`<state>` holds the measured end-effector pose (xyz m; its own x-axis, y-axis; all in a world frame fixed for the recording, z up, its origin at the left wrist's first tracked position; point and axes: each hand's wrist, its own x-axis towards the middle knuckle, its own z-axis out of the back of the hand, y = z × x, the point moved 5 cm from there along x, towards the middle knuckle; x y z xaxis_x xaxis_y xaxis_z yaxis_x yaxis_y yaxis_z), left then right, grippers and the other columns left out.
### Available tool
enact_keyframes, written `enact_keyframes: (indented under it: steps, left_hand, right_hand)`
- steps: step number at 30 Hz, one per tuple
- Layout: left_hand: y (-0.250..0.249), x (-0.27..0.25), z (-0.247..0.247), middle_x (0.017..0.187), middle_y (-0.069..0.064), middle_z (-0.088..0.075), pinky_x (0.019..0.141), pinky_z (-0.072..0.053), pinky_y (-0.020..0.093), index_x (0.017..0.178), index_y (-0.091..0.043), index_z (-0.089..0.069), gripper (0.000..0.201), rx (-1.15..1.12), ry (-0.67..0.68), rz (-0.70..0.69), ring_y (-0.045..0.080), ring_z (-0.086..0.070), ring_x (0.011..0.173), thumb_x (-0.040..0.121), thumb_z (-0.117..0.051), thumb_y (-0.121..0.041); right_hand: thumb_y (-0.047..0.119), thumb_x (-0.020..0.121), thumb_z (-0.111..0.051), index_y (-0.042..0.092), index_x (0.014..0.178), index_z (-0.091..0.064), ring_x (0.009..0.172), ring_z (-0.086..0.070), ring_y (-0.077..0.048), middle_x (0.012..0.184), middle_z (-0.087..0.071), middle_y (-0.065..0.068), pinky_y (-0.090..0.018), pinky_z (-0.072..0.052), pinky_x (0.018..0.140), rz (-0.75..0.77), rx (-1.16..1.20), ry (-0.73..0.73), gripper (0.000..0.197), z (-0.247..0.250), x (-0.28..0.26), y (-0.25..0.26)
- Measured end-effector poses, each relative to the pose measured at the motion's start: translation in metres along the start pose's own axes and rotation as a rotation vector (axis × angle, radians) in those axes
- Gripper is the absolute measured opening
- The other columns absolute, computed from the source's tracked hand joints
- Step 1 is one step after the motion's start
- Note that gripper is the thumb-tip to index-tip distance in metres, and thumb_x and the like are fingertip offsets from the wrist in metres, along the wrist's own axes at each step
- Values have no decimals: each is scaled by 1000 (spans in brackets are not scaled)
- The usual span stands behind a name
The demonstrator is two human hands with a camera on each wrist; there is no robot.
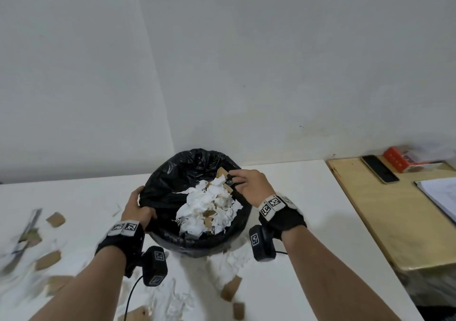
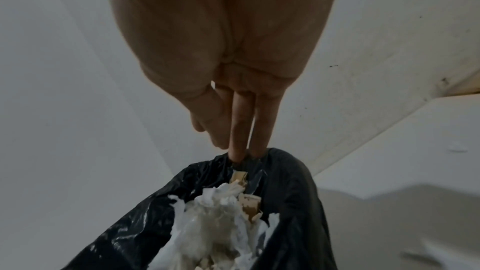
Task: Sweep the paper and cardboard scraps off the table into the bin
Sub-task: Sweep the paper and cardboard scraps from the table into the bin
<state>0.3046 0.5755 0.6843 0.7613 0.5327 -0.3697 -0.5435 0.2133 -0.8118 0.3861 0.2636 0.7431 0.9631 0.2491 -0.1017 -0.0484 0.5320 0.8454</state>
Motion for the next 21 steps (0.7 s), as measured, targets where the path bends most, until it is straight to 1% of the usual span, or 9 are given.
enact_keyframes:
  steps: [3,7,11,13,14,17,18,19,21]
  left_hand:
    - [4,-8,13,111,17,-65,66,-56,39,144,-34,-43,88,-15,7,-5,37,-63,84,70,-52,13]
    - [16,-13,25,112,19,-65,64,-52,36,142,-38,-42,90,-54,-5,7,36,-62,81,68,-56,9]
    - [29,-8,29,117,16,-64,77,-58,50,139,-42,-44,94,-44,-32,11,41,-64,93,56,-60,-1]
    - [30,-7,31,119,17,-64,80,-57,52,142,-38,-44,91,-44,-55,2,40,-64,94,65,-60,8]
    - [31,-6,33,120,17,-63,79,-57,51,144,-36,-43,89,-41,-69,-5,39,-63,94,69,-59,11]
    - [37,1,39,121,18,-60,59,-55,36,146,-31,-42,87,-86,-108,-5,35,-59,89,74,-56,15]
    - [38,2,42,120,17,-59,50,-51,30,147,-28,-42,85,-96,-128,-8,33,-57,82,76,-55,17]
    - [40,4,46,118,16,-59,43,-48,27,147,-27,-42,84,-98,-145,-11,30,-54,76,77,-54,18]
    - [43,4,53,113,13,-58,37,-46,22,147,-26,-42,83,-96,-163,-13,29,-53,71,77,-53,18]
  right_hand:
    - [-5,84,-48,21,121,-64,99,-65,-16,112,-67,-4,-26,-52,90,-35,8,-98,48,9,-17,8]
    - [8,82,-67,20,127,-59,105,-61,-20,122,-63,-7,-25,-46,89,-241,-20,-220,47,35,-43,-20]
    - [29,74,-80,19,146,-35,133,-43,-28,149,-37,-11,-34,-41,102,-479,-233,31,85,12,-72,-78]
    - [54,55,-86,26,151,-19,135,-40,-30,155,-19,-10,-36,-45,96,-603,-277,183,120,-16,-86,-109]
    - [68,39,-83,30,151,-11,137,-36,-31,156,-13,-8,-41,-42,102,-630,-312,241,139,-31,-91,-123]
    - [88,0,-61,36,150,-1,144,-9,-36,157,-10,-5,-52,-18,116,-572,-389,332,170,-74,-94,-150]
    - [86,-3,-61,39,149,-2,142,-9,-40,156,-9,-9,-56,-17,115,-548,-396,319,169,-84,-94,-150]
    - [82,6,-71,43,147,-2,140,-9,-44,154,-6,-13,-59,-18,113,-523,-422,293,162,-92,-93,-143]
    - [69,33,-83,48,143,-2,138,-8,-48,152,-2,-14,-63,-19,109,-449,-524,265,138,-111,-84,-138]
